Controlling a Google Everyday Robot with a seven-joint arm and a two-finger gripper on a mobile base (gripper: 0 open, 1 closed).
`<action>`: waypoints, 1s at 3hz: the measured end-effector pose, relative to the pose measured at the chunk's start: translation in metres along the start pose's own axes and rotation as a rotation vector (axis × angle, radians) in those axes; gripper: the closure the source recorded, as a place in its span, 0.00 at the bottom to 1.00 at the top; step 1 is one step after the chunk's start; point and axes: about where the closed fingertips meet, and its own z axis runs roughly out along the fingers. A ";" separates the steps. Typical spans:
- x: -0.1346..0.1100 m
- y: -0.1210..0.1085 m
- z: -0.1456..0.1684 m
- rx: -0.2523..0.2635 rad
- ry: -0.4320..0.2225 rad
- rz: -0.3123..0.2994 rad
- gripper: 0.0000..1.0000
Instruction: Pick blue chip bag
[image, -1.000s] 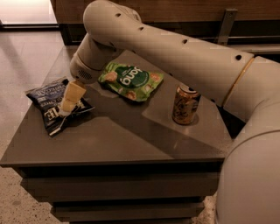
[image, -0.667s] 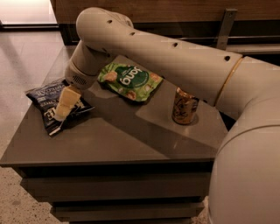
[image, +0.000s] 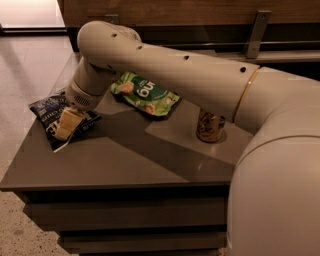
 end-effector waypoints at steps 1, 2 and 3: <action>-0.001 -0.002 -0.002 0.017 0.003 0.004 0.64; -0.007 -0.014 -0.024 0.075 -0.015 -0.007 0.87; -0.019 -0.025 -0.055 0.131 -0.045 -0.033 1.00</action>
Offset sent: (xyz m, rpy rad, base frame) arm 0.0296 -0.0243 0.0583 0.0446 -0.1424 -0.0807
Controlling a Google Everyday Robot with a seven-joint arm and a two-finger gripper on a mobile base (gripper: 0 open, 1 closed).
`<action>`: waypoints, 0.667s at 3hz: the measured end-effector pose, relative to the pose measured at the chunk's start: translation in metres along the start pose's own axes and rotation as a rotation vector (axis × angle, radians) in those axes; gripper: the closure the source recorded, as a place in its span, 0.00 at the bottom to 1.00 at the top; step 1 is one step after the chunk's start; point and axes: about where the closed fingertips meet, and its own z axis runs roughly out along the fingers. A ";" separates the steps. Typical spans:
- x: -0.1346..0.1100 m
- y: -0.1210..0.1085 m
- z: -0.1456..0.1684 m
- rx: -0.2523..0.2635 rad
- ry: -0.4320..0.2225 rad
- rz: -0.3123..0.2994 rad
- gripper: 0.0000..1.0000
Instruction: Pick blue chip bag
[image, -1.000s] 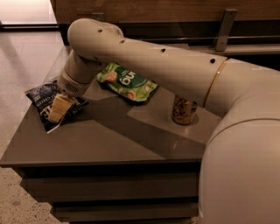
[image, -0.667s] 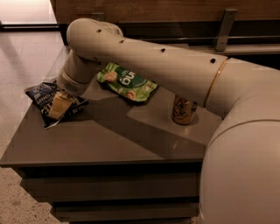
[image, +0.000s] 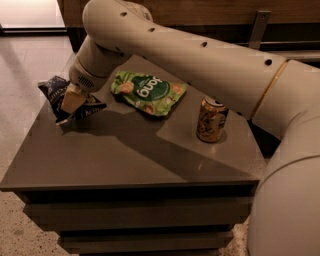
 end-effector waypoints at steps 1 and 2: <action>-0.015 -0.011 -0.028 0.037 -0.034 -0.037 1.00; -0.032 -0.018 -0.052 0.065 -0.068 -0.082 1.00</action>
Offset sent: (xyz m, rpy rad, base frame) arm 0.0102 -0.0169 0.1026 0.0915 -0.1786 0.0537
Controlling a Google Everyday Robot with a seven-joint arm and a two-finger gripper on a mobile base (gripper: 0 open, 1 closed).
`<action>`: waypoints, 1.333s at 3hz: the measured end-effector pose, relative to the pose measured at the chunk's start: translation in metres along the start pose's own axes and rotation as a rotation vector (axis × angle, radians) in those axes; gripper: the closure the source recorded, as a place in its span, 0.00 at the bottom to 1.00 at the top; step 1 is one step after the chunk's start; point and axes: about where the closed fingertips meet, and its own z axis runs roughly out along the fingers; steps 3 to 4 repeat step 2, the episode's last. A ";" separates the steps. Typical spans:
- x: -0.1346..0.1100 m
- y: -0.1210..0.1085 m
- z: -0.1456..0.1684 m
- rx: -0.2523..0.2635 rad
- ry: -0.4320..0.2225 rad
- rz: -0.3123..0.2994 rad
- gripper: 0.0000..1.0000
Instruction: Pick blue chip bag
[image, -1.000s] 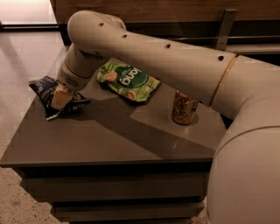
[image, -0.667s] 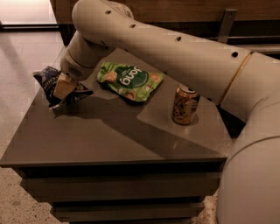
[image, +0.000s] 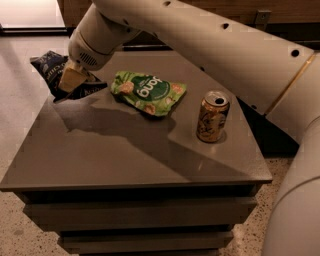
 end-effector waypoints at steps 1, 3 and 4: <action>-0.013 -0.007 -0.015 0.015 -0.036 -0.030 1.00; -0.020 -0.010 -0.019 0.006 -0.065 -0.050 1.00; -0.020 -0.010 -0.019 0.006 -0.065 -0.050 1.00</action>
Offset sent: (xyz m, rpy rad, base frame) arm 0.0059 0.0012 0.0423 0.0824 -0.0529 0.0754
